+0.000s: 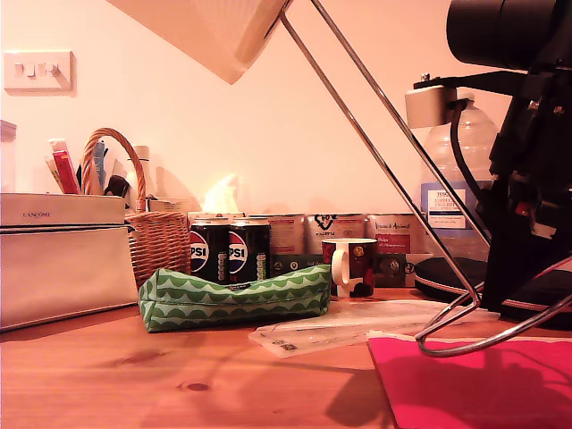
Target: Insert the paper towel roll into the metallic stand.
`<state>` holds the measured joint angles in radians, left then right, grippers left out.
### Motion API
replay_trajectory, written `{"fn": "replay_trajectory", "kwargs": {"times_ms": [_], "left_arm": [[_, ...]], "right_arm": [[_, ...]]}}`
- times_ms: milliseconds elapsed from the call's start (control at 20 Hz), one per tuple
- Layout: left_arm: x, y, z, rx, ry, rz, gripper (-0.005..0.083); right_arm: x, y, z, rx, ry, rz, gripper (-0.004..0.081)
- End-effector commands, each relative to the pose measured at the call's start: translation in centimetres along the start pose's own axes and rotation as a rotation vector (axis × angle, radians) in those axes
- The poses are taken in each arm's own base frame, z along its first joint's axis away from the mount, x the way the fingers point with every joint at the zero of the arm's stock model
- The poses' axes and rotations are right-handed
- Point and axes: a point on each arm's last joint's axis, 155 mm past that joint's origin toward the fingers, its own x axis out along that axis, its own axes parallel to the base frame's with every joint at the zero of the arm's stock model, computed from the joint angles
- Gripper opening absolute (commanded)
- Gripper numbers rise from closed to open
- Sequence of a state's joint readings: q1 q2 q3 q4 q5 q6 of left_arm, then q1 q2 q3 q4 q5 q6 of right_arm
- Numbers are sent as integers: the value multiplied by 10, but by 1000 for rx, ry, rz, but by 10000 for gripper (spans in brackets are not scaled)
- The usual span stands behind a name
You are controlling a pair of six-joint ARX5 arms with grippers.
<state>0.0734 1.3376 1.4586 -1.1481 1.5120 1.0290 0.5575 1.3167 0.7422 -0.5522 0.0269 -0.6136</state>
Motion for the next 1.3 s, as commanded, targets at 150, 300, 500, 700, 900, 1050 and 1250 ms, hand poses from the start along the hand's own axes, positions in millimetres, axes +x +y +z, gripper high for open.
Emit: {"fn": "replay_trajectory", "kwargs": {"times_ms": [150,300,500,700,900,1050,1250], "left_arm": [[9,6,-15,-59,4,-38,-24],[10,6,-15,-64,2,-40,-24],[8,4,-9,-83,-26,-52,-24],[8,1,-4,-85,-55,-68,-24],[7,-2,-2,-106,-68,-73,-24],[7,-2,-1,-102,-72,-76,-24],[6,0,-1,-82,-74,-71,-24]], "right_arm": [[-11,-6,13,-26,-43,-33,-13],[-11,-5,13,-25,-43,-33,-13],[-11,-2,8,-24,-24,-20,-13],[-11,-2,7,-21,-21,-18,-13],[-11,-7,-1,4,-2,-21,-13],[-11,-13,-7,31,10,-28,-13],[-11,-18,-11,49,15,-35,-13]]}}
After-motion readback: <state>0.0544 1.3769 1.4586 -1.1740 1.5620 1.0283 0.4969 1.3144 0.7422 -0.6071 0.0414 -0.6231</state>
